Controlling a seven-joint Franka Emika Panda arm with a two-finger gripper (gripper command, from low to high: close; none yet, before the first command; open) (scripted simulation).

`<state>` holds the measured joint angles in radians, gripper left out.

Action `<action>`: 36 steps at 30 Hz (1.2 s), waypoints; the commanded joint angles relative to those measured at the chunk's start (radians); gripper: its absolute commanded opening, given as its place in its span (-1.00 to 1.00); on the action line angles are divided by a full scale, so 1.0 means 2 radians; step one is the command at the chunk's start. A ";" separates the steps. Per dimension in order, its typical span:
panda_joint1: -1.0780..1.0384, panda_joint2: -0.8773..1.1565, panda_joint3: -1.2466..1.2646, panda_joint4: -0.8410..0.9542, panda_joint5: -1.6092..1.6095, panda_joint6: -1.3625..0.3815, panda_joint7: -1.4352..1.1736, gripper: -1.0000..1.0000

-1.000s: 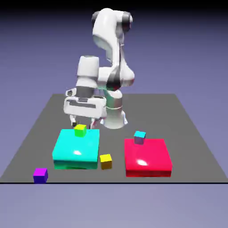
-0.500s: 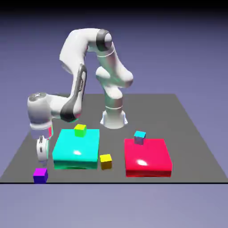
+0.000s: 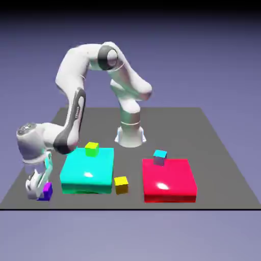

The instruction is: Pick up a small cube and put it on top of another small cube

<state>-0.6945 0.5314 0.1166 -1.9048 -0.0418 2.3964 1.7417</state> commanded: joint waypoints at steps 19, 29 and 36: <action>0.098 -0.344 -0.094 -0.291 -0.009 -0.059 -0.208 -1.00; 0.143 -0.504 -0.138 -0.426 -0.013 -0.086 -0.305 -1.00; 0.146 -0.422 -0.144 -0.466 -0.007 0.036 -0.312 1.00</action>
<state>-0.4015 -0.3124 -0.1721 -2.8366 -0.0565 2.4687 1.1178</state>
